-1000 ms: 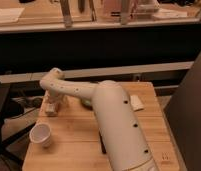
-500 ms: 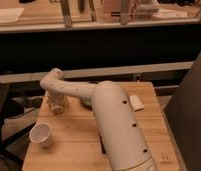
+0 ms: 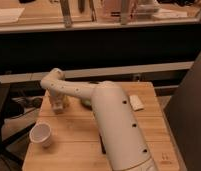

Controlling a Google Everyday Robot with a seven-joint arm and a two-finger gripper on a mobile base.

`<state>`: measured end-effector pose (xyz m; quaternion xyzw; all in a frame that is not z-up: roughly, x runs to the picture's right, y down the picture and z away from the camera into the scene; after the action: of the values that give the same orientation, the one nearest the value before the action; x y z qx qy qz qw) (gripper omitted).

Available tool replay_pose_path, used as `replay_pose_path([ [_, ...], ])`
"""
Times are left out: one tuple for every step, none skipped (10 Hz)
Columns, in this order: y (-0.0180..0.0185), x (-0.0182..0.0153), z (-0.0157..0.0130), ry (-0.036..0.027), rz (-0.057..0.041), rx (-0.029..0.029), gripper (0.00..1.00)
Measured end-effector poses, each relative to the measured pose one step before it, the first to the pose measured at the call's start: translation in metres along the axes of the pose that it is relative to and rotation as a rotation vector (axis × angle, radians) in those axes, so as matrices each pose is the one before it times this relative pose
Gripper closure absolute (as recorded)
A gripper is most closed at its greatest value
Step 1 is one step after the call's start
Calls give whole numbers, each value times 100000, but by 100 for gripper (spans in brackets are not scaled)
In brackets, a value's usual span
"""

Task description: Place the bottle in the ceramic bowl

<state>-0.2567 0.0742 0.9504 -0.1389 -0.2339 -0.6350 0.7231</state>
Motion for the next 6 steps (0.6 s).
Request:
replay_pose_path([
  [289,151,-354,134,713,241,63],
  [89,66,-96,167,295,92,73],
  [-165,0,-126,109,9,251,81],
  [48,77,-216,561,127,82,90],
  [315,270,-503,560,478,191,93],
  [1090,426,-820,420,1258,118,94],
])
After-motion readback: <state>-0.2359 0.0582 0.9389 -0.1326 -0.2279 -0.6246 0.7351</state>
